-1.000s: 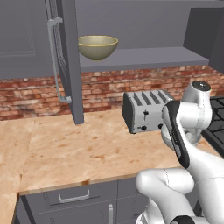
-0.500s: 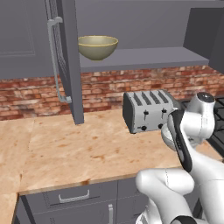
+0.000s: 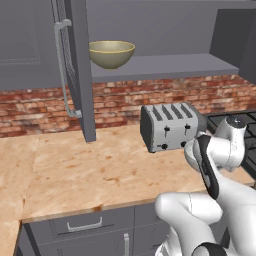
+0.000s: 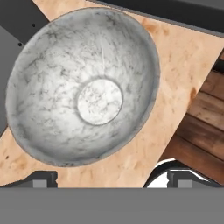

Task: Open the cabinet. Pick the bowls from the counter and place them in the cabinet. Then close the cabinet.

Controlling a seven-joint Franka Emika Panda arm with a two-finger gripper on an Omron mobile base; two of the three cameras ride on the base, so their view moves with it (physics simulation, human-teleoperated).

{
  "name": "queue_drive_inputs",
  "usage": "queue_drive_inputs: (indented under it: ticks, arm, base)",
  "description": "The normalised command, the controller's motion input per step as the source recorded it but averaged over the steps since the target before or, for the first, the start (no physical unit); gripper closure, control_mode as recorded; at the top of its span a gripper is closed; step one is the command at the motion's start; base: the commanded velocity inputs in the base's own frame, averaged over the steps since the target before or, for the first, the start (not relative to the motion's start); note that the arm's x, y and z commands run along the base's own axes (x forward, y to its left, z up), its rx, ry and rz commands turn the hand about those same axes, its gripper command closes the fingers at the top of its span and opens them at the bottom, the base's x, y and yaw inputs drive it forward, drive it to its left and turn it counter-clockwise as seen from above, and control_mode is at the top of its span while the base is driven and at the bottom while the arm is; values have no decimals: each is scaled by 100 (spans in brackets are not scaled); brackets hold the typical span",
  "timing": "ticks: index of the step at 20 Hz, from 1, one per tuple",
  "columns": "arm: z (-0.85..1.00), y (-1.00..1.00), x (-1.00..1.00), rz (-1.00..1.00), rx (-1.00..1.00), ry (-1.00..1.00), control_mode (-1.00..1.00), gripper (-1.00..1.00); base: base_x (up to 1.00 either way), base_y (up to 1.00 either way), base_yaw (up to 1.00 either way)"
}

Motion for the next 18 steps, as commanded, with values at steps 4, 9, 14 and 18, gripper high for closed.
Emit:
queue_drive_inputs:
  ticks: [4, 9, 14, 18]
  arm:
    - [-27, -20, 14, 0, 0, 4, -100, -100]
    - [-26, -20, 16, -1, 0, 3, -100, -100]
    - [-20, -18, 20, 0, 0, 1, -100, -100]
    - [-21, -11, 10, 0, 0, 1, -100, -100]
  base:
    - [0, 0, 0]
    - [0, 0, 0]
    - [0, 0, 0]
    - [0, 0, 0]
